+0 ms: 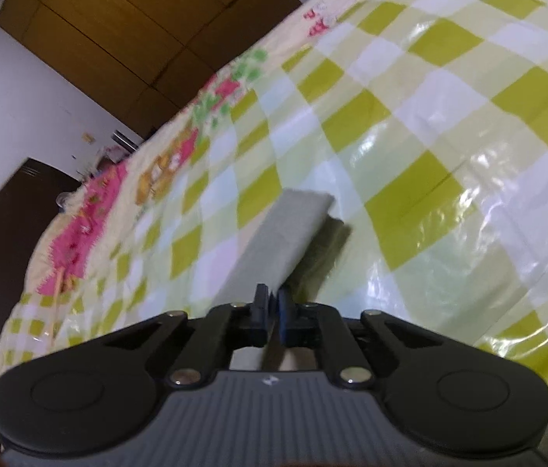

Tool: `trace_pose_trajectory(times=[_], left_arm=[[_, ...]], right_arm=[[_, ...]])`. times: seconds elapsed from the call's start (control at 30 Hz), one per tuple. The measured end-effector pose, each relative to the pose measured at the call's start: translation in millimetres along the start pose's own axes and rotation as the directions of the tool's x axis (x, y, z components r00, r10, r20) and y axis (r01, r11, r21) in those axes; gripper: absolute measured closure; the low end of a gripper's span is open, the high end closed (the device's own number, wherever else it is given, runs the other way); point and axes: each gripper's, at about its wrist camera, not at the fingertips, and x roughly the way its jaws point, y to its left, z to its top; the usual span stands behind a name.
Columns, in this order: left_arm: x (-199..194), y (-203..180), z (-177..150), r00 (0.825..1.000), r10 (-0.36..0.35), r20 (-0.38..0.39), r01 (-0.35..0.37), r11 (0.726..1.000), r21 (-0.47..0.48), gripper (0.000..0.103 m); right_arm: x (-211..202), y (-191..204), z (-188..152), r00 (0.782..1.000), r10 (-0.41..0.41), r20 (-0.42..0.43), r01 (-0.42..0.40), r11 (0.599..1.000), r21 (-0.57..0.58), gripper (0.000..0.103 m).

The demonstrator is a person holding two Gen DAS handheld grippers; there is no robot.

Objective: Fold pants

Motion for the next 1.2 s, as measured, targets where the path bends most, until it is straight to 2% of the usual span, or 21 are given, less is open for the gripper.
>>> trace_pose_trajectory(times=[0.1, 0.17, 0.4, 0.43, 0.53, 0.6, 0.67, 0.73, 0.83, 0.9, 0.93, 1.0, 1.1, 1.2], left_arm=[[6.2, -3.9, 2.3, 1.000, -0.008, -0.009, 0.008, 1.000, 0.006, 0.053], [8.8, -6.3, 3.3, 1.000, -0.013, -0.015, 0.013, 1.000, 0.013, 0.053], [17.4, -8.6, 7.7, 1.000, -0.012, -0.023, 0.012, 1.000, 0.008, 0.052], [17.3, -9.0, 9.6, 1.000, -0.010, -0.023, 0.010, 1.000, 0.010, 0.052], [10.9, -13.0, 18.7, 1.000, 0.001, -0.003, -0.001, 1.000, 0.022, 0.052], [0.8, -20.6, 27.1, 1.000, -0.005, 0.022, 0.004, 0.999, 0.036, 0.052], [-10.5, -32.7, 34.2, 0.999, -0.016, 0.047, 0.013, 0.998, 0.068, 0.052], [-19.6, -46.8, 37.6, 0.997, -0.039, 0.068, 0.032, 0.994, 0.103, 0.051], [-24.4, -69.3, 37.1, 0.994, -0.083, 0.075, 0.071, 0.986, 0.148, 0.047], [-18.2, -82.6, 31.5, 0.992, -0.114, 0.051, 0.104, 0.981, 0.165, 0.047], [-13.0, -86.2, 28.4, 0.992, -0.122, 0.033, 0.114, 0.979, 0.167, 0.047], [2.0, -96.2, 18.5, 0.990, -0.137, -0.025, 0.139, 0.976, 0.170, 0.047], [13.2, -111.2, 6.6, 0.985, -0.149, -0.084, 0.162, 0.969, 0.187, 0.047], [16.1, -123.5, -0.8, 0.984, -0.142, -0.109, 0.162, 0.963, 0.214, 0.047]], right_arm=[[-4.5, -3.3, 2.5, 1.000, 0.028, 0.012, -0.028, 1.000, 0.014, 0.099], [2.0, -4.6, 3.4, 0.999, 0.036, -0.015, -0.035, 0.999, 0.014, 0.096], [17.6, -8.8, 6.9, 0.999, 0.034, -0.011, -0.033, 0.998, 0.050, 0.095], [18.6, -8.8, 8.7, 0.999, 0.047, -0.013, -0.046, 0.997, 0.055, 0.098], [14.5, -3.9, 17.9, 0.993, 0.115, -0.003, -0.115, 0.990, 0.081, 0.100], [0.0, 2.2, 26.9, 0.983, 0.181, 0.035, -0.184, 0.977, 0.108, 0.100], [-27.7, 8.5, 37.7, 0.961, 0.258, 0.095, -0.269, 0.955, 0.127, 0.100], [-69.0, 14.9, 45.0, 0.937, 0.311, 0.162, -0.329, 0.939, 0.099, 0.100], [-141.0, 11.4, 42.2, 0.909, 0.343, 0.237, -0.366, 0.929, 0.059, 0.100], [-182.4, -1.4, 29.2, 0.906, 0.326, 0.269, -0.355, 0.933, 0.065, 0.100], [-200.8, -10.5, 18.8, 0.912, 0.302, 0.278, -0.333, 0.940, 0.072, 0.100], [-224.5, -34.7, -7.8, 0.939, 0.211, 0.270, -0.246, 0.964, 0.102, 0.100], [-225.7, -81.5, -44.4, 0.975, 0.088, 0.203, -0.136, 0.961, 0.240, 0.100], [-222.2, -113.3, -70.3, 0.985, 0.014, 0.173, -0.070, 0.945, 0.320, 0.100]])
